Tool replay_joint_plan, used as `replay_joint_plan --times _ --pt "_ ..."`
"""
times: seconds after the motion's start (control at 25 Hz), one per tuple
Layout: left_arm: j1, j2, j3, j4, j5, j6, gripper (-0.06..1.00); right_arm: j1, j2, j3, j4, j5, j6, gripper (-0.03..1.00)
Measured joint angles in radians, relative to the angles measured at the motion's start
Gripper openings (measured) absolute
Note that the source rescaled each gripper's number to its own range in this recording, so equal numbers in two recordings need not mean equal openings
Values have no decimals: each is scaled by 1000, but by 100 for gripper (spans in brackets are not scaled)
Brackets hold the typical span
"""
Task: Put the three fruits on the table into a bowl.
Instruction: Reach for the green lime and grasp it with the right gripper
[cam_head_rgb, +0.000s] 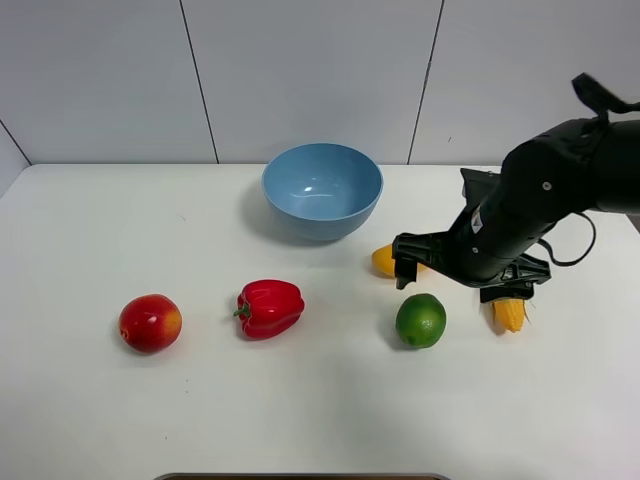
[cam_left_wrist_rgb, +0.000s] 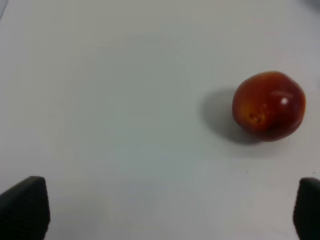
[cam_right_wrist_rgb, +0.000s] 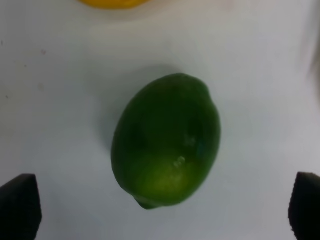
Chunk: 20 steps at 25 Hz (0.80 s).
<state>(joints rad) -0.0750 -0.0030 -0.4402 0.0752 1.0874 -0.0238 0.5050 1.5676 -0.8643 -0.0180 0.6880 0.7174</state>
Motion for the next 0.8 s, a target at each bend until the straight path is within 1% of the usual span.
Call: replay_joint_plan --times 0.12,0.24,0.8 --pt "0 0 0 0 0 0 100 0 46 1 32 -20 -8 100" --pt "0 0 0 0 0 0 100 0 78 1 44 -29 -8 100" --pt "0 0 0 0 0 1 100 0 194 3 48 -94 -9 100"
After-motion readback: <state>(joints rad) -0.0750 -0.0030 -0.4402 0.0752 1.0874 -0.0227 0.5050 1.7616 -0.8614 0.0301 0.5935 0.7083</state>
